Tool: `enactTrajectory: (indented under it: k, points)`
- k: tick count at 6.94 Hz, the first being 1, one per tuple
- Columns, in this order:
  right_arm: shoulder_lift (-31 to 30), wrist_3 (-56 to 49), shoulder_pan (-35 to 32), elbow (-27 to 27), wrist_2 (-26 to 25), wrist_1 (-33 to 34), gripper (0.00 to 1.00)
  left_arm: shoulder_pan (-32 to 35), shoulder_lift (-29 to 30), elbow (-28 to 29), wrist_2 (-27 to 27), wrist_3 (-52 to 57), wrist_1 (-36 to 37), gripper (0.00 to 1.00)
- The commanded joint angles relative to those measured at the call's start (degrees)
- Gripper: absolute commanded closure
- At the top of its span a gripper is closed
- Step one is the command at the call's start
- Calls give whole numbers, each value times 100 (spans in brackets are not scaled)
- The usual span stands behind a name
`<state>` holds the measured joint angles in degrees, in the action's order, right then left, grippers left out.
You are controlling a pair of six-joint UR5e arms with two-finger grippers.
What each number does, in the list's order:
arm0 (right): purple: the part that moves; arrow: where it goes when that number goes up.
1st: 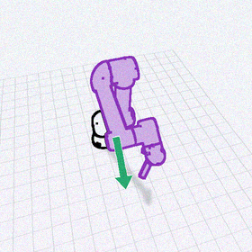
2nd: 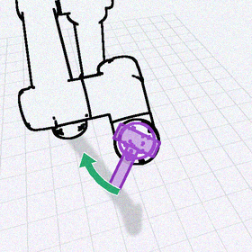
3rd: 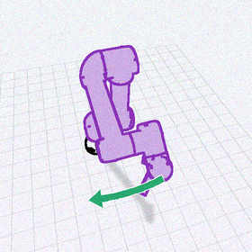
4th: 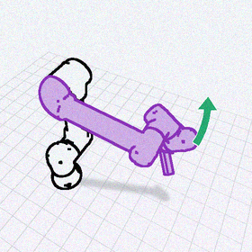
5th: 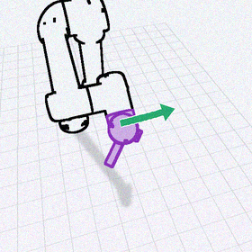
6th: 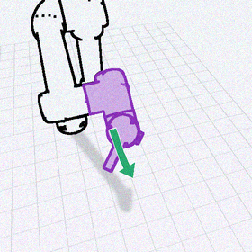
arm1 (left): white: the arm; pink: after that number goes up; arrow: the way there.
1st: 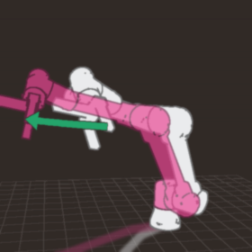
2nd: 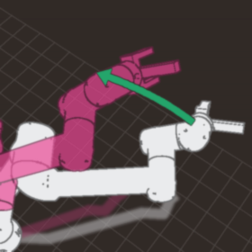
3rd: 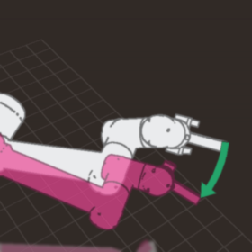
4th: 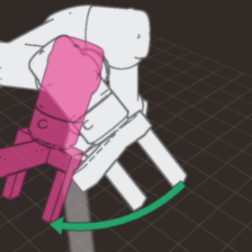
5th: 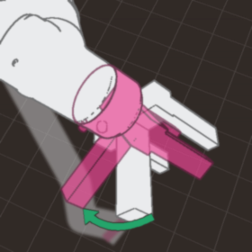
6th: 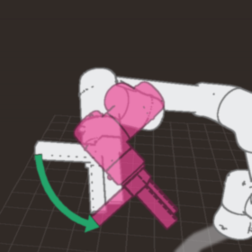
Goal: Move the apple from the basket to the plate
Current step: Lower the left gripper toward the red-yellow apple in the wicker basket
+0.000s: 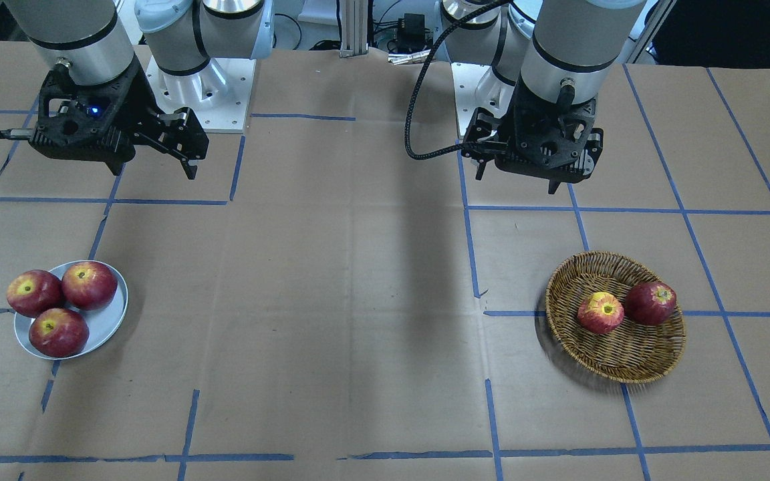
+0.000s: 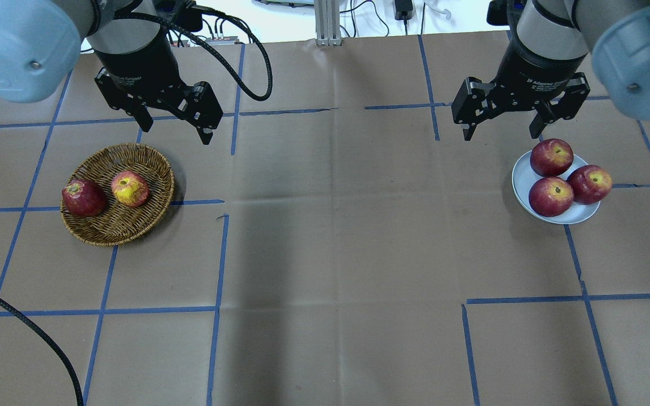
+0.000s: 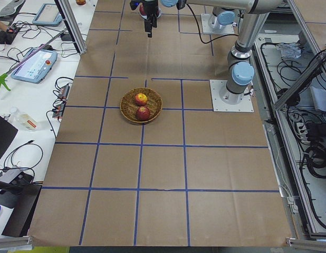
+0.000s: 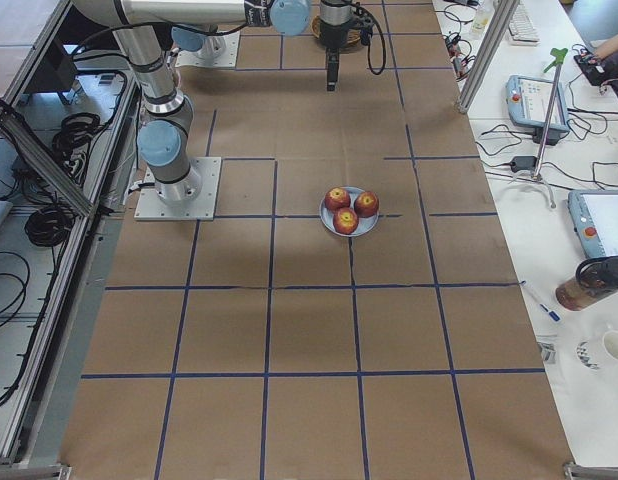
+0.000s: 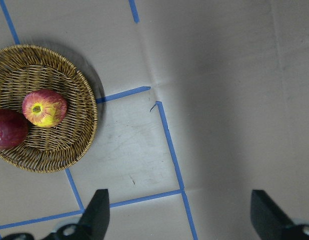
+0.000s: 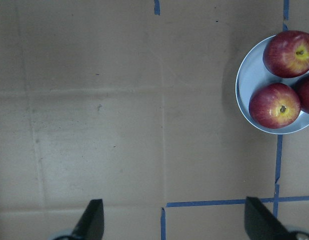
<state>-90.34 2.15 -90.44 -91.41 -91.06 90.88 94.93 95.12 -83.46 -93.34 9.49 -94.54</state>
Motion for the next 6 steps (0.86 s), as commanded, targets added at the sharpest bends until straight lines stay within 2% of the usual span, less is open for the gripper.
enactTrajectory:
  k: [1, 5, 6]
  points:
    - [-1, 4, 0, 0, 0, 0, 0, -1, -2, -4, 0, 0, 6, 1]
    - [8, 4, 0, -9, 17, -9, 0, -1, -2, -4, 0, 27, 181, 1]
    - [8, 4, 0, 0, 18, -44, 0, 26, -158, 5, -44, -52, 69, 1]
